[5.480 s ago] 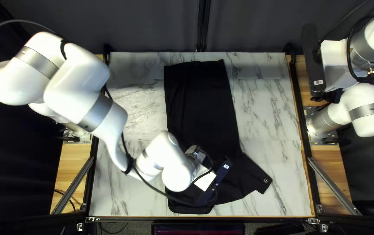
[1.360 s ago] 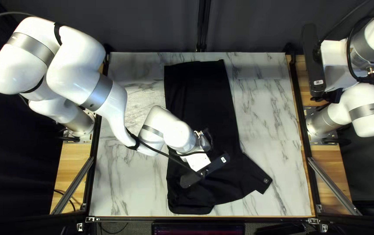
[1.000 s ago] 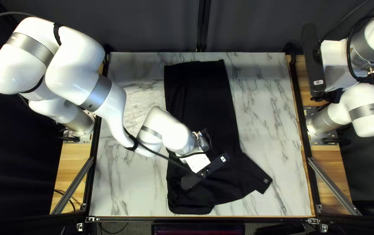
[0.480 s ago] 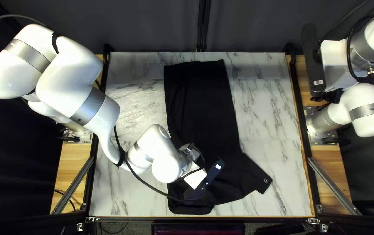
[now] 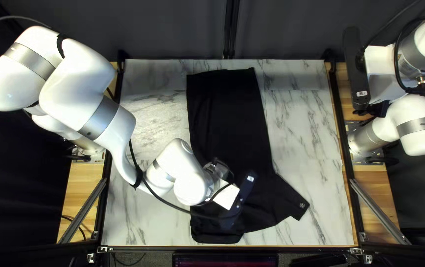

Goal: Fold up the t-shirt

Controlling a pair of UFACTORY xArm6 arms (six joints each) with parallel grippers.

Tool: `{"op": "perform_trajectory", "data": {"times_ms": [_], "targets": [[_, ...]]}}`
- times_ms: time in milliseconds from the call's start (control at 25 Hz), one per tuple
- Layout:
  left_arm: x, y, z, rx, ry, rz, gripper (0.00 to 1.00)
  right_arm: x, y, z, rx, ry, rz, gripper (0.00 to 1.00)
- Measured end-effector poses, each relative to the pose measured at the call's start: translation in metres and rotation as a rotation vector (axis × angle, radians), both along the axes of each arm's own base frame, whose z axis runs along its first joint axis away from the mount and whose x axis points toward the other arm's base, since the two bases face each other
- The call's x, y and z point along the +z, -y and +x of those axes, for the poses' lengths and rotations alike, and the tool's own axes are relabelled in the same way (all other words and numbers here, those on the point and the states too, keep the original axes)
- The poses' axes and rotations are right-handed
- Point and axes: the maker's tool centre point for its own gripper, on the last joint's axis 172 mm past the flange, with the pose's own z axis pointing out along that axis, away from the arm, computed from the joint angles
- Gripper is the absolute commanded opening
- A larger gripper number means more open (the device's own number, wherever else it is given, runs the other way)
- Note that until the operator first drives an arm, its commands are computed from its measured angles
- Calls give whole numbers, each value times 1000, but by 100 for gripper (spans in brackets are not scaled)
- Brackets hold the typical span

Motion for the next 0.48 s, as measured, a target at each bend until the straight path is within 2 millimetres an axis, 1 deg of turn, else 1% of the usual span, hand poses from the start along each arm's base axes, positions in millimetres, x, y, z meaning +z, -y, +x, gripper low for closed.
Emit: {"op": "perform_trajectory", "data": {"times_ms": [240,360,480], "targets": [[-1,2,0,5,-1,-6,100,0,0,0,0,0,0,100],[-3,8,4,16,4,-26,100,0,0,0,0,0,0,100],[-9,18,3,75,20,-73,100,0,0,0,0,0,0,100]]}}
